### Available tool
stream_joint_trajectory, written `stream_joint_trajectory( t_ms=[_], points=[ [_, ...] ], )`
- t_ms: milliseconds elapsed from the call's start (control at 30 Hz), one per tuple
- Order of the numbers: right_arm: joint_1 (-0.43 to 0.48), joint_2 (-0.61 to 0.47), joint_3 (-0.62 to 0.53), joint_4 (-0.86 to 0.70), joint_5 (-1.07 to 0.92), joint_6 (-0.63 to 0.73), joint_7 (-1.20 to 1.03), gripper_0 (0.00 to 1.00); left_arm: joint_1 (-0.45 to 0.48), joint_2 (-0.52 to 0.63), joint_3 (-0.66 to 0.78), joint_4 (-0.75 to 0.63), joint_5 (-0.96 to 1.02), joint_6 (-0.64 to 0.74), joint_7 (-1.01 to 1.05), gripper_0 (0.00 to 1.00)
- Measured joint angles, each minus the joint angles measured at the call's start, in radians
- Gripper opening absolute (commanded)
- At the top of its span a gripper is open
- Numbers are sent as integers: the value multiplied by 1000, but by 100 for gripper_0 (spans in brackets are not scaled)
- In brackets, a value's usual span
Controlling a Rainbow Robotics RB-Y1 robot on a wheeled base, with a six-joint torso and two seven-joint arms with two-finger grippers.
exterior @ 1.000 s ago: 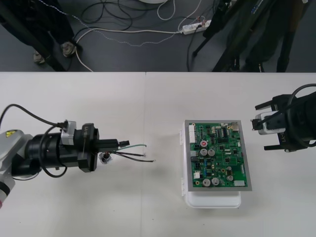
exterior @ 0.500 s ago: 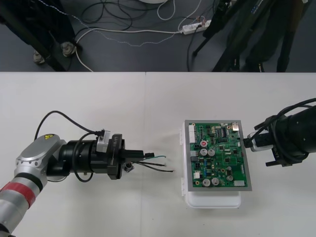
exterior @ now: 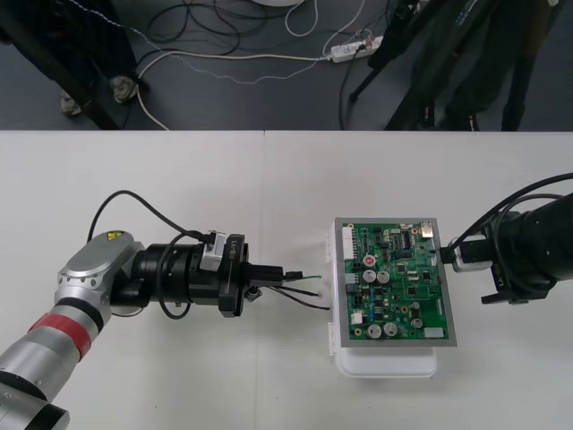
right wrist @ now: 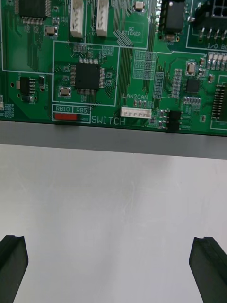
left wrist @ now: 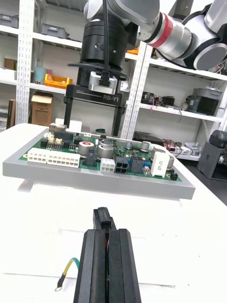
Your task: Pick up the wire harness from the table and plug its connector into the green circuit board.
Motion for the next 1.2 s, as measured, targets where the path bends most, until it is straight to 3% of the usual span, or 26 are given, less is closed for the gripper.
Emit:
stream_joint_trajectory(
  t_ms=[1200],
  points=[
    [0,116,51,0,67,0,-44,100,-12,-84,-52,0,35,0,0,0]
  ],
)
